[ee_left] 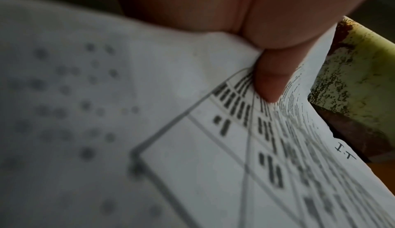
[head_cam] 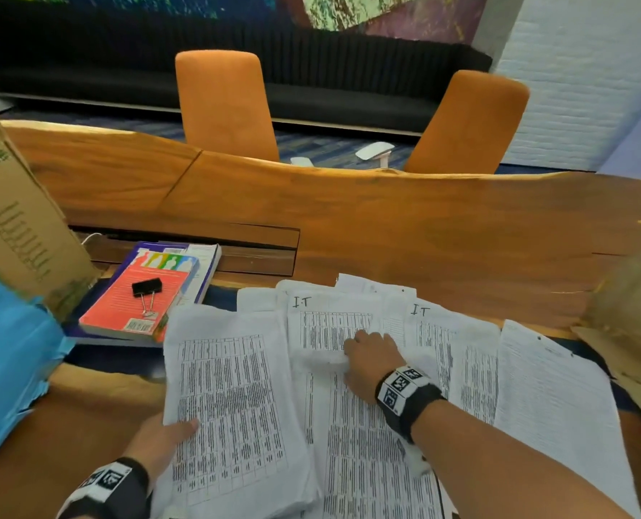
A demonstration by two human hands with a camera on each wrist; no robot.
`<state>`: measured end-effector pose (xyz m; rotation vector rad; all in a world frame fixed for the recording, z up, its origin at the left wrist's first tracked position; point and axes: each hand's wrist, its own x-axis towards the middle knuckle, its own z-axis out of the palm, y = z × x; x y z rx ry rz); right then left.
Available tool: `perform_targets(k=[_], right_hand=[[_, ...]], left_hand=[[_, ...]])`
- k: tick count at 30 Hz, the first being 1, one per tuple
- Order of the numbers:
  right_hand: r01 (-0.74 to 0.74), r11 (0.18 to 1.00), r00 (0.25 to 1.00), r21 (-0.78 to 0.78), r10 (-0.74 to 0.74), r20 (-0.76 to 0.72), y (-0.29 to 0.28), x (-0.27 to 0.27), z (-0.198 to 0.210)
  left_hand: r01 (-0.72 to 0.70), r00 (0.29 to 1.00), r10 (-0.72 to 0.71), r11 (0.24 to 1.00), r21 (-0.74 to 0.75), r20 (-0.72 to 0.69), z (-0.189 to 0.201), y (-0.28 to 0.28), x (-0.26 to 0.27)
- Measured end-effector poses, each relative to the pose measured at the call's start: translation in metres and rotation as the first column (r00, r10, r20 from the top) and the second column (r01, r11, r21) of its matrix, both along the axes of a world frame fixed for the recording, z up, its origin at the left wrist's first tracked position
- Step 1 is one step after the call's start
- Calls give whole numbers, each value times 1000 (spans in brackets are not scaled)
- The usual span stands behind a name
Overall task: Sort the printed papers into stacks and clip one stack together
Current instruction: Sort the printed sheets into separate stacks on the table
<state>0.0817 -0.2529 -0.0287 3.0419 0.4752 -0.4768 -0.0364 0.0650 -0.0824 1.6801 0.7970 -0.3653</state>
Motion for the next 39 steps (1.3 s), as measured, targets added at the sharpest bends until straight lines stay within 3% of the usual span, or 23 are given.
perform_targets(k=[3, 7, 12, 16, 21, 25, 28, 32, 35, 39], right_hand=[[6, 997, 996, 74, 1, -87, 2, 2, 10], [7, 998, 970, 60, 8, -244, -5, 7, 18], [46, 998, 959, 53, -29, -283, -37, 11, 48], [-53, 996, 954, 78, 73, -290, -60, -1, 89], [-91, 985, 962, 146, 125, -241, -65, -13, 143], [-103, 938, 971, 331, 167, -171, -52, -16, 181], [-152, 868, 981, 473, 189, -32, -32, -7, 193], [-253, 862, 948, 439, 132, 289, -13, 8, 196], [-273, 867, 944, 418, 157, 291, -4, 15, 201], [-285, 861, 948, 421, 189, 256, 1, 20, 203]], left_hand=[[-5, 1000, 6, 1000, -30, 17, 3, -1, -2], [-32, 998, 35, 997, -71, 45, 7, 0, -2], [-66, 993, 74, 995, -75, 96, 29, 10, 8], [-84, 973, 86, 996, -19, 214, 63, 22, 30], [-93, 941, 51, 990, 109, 335, 110, 27, 55], [-21, 920, -37, 989, 143, 391, 131, 14, 65], [90, 893, -155, 981, 170, 422, 140, -11, 65], [215, 846, -282, 957, 195, 453, 149, -41, 57], [312, 805, -372, 928, 203, 463, 154, -58, 47], [339, 810, -352, 934, 114, 469, 155, -70, 37]])
